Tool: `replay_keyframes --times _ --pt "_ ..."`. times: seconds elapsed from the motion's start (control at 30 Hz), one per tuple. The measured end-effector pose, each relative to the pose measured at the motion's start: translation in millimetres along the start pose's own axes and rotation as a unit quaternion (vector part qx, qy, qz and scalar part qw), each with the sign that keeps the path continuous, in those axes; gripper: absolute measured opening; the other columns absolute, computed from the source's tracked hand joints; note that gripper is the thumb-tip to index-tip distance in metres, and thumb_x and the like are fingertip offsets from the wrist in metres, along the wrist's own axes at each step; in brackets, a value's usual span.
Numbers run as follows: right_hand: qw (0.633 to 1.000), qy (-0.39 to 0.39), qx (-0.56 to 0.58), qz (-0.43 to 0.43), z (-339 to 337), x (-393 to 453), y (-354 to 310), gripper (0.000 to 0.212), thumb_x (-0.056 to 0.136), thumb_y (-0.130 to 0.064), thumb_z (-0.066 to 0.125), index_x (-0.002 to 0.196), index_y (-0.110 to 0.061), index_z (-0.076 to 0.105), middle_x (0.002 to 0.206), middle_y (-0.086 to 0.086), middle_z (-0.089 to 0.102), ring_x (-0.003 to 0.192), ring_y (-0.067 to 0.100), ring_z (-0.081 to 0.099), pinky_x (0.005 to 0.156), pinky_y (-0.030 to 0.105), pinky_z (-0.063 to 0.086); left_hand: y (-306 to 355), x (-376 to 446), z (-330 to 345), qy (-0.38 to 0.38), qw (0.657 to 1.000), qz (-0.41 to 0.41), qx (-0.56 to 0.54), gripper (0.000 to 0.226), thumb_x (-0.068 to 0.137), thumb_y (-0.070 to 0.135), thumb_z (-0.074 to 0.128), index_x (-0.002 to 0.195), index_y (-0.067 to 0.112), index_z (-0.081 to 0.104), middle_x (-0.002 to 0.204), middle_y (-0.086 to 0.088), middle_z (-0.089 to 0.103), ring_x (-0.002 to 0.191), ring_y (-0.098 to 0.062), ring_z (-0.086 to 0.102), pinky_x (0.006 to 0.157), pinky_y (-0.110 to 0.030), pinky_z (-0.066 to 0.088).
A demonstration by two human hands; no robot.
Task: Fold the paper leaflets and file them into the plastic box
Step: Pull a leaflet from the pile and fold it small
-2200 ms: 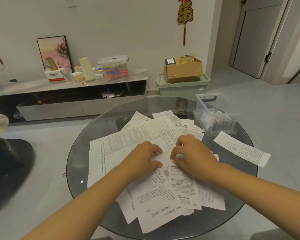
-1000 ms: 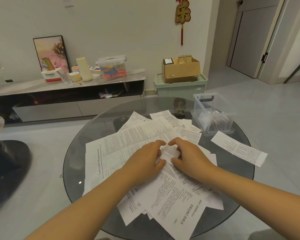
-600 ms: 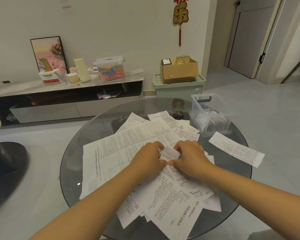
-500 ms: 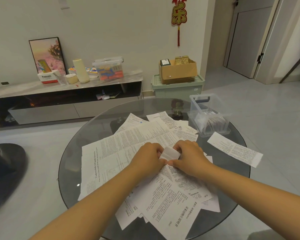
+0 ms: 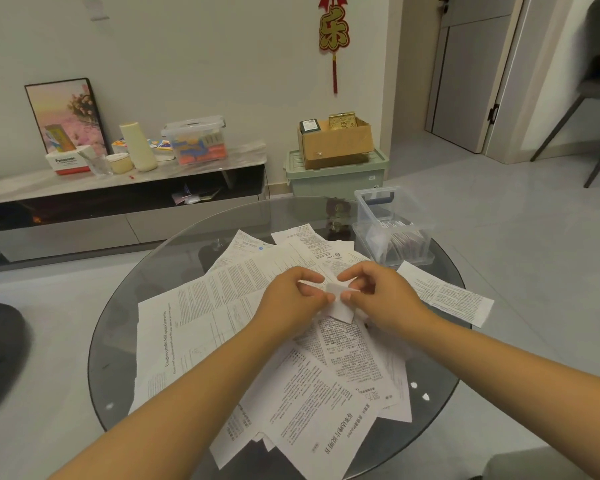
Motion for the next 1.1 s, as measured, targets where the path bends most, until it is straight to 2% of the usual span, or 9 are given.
replay_keyframes --times 0.1,0.2,0.33,0.5,0.6,0.67,0.83,0.97,1.1 --pt "1.0 -0.01 0.021 -0.019 -11 -4 -8 0.019 0.086 -0.011 0.066 0.098 -0.024 0.063 0.084 0.0 0.062 0.074 0.007 0.058 0.056 0.007 0.046 9 -1 10 -0.021 1.0 0.012 -0.008 0.026 0.082 0.022 0.072 0.107 0.025 0.062 0.085 0.003 0.068 0.078 -0.009 0.064 0.064 -0.019 0.046" --pt "0.999 -0.033 0.013 -0.028 -22 -8 -11 0.017 0.085 -0.011 0.066 0.094 -0.026 0.064 0.081 -0.002 0.062 0.073 0.004 0.058 0.061 0.004 0.044 16 -2 23 -0.055 0.998 0.023 -0.023 0.011 0.082 0.024 0.072 0.093 0.02 0.07 0.072 0.01 0.063 0.06 0.006 0.056 0.059 -0.013 0.041" --pt "1.0 -0.024 -0.012 -0.003 -41 -8 1 0.015 0.084 -0.021 0.069 0.098 -0.025 0.064 0.085 -0.001 0.065 0.074 0.003 0.059 0.059 0.008 0.045 20 -1 38 -0.066 0.997 0.02 -0.044 0.007 0.084 0.021 0.07 0.084 0.014 0.07 0.068 0.003 0.064 0.06 -0.006 0.054 0.062 -0.018 0.042" --pt "0.981 0.017 -0.182 0.062 -74 -4 40 0.022 0.086 -0.019 0.064 0.108 -0.021 0.063 0.104 -0.002 0.059 0.089 0.012 0.054 0.073 0.02 0.043 17 2 57 -0.061 0.997 -0.008 -0.044 0.008 0.089 0.021 0.064 0.092 0.014 0.066 0.066 -0.001 0.068 0.048 -0.001 0.054 0.058 -0.02 0.044" --pt "0.926 0.025 -0.367 0.084 -89 -2 53 0.041 0.085 -0.023 0.061 0.125 -0.027 0.052 0.128 0.004 0.047 0.118 0.024 0.041 0.095 0.032 0.034 18 4 64 -0.061 0.997 -0.012 -0.051 0.007 0.088 0.018 0.065 0.095 0.016 0.064 0.067 0.001 0.068 0.06 -0.007 0.062 0.07 -0.028 0.052" --pt "0.903 0.009 -0.417 0.108 -92 -4 61 0.051 0.084 -0.031 0.062 0.132 -0.028 0.043 0.133 0.006 0.041 0.123 0.028 0.036 0.097 0.034 0.034 18 4 68 -0.061 0.997 -0.007 -0.049 0.008 0.086 0.015 0.066 0.094 0.017 0.063 0.064 0.003 0.067 0.062 -0.009 0.062 0.071 -0.029 0.05" --pt "0.914 -0.006 -0.389 0.118 -97 -8 66 0.053 0.083 -0.042 0.066 0.13 -0.027 0.046 0.13 0.007 0.042 0.118 0.028 0.043 0.086 0.032 0.042 21 1 73 -0.06 0.998 0.016 -0.033 0.012 0.085 0.01 0.066 0.096 0.016 0.062 0.059 0.004 0.065 0.055 -0.006 0.06 0.063 -0.02 0.05" --pt "0.946 -0.009 -0.304 0.113 -96 -11 65 0.046 0.077 -0.034 0.074 0.12 -0.026 0.059 0.129 0.005 0.049 0.113 0.02 0.05 0.082 0.025 0.04 23 1 77 -0.053 0.997 0.026 -0.04 0.012 0.084 0.01 0.067 0.092 0.019 0.063 0.062 0.002 0.064 0.065 -0.014 0.064 0.076 -0.035 0.054" --pt "0.963 -0.027 -0.238 0.125 -93 -15 66 0.041 0.077 -0.027 0.076 0.116 -0.021 0.066 0.126 0.0 0.058 0.103 0.017 0.056 0.077 0.02 0.038 24 -1 81 -0.054 0.997 0.026 -0.05 0.013 0.084 0.01 0.067 0.094 0.019 0.063 0.068 -0.002 0.066 0.071 -0.016 0.065 0.079 -0.037 0.054"
Point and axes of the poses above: each hand's wrist, its own x-axis towards the middle knuckle, its own z-axis out of the palm, y = z × x, the point moved 10 cm from there along x, towards the middle knuckle
